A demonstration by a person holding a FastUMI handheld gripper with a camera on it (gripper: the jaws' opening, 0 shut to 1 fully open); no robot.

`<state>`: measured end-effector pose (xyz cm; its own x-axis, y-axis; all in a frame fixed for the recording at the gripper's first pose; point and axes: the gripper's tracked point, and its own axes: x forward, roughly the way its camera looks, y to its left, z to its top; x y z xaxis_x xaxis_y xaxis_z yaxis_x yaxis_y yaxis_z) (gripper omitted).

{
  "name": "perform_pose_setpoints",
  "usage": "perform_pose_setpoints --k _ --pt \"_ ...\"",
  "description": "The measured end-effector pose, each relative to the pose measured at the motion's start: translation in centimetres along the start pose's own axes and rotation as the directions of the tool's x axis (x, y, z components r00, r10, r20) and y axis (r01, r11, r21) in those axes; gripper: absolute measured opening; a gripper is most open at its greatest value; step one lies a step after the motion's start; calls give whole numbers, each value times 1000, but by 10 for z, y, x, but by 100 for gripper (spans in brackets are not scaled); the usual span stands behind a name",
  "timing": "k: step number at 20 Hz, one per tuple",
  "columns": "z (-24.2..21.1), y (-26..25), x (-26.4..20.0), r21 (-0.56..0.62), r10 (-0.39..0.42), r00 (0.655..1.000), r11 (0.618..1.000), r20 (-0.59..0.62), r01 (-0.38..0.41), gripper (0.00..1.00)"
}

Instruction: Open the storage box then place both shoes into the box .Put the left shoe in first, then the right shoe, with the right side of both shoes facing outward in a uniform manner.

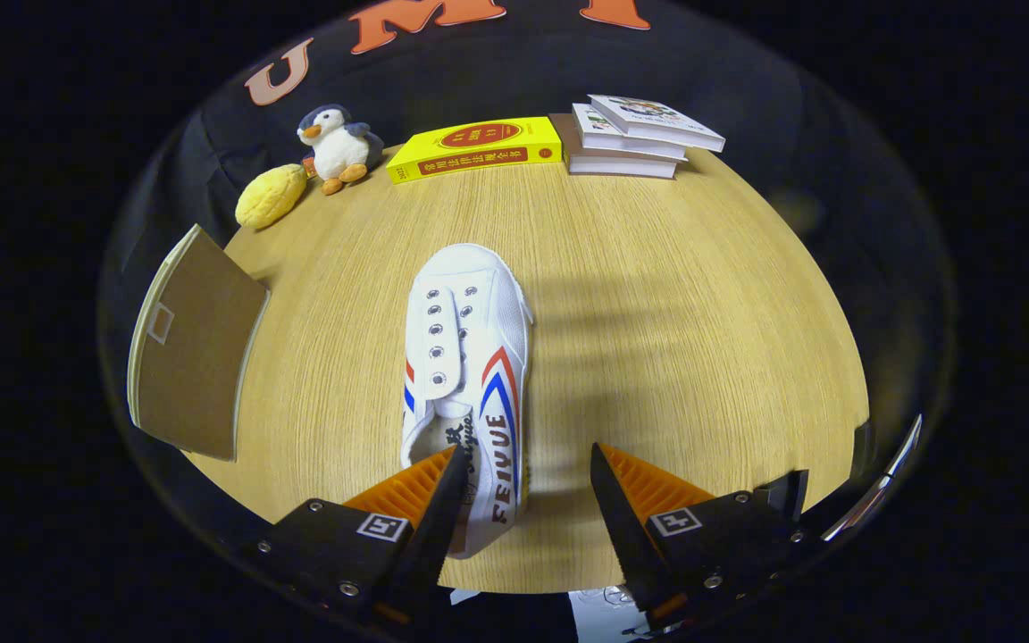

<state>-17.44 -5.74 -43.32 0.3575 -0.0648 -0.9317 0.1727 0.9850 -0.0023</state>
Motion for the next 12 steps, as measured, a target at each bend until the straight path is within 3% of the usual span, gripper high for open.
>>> perform_pose_setpoints --k 5,7,8,12 --pt "-2 8 18 29 60 998 998 -36 -59 72" --pt "-3 15 18 84 114 992 990 -57 -109 56" --pt "-3 18 19 112 131 990 986 -58 -124 43" --pt "2 11 17 121 101 995 988 -9 -100 18"
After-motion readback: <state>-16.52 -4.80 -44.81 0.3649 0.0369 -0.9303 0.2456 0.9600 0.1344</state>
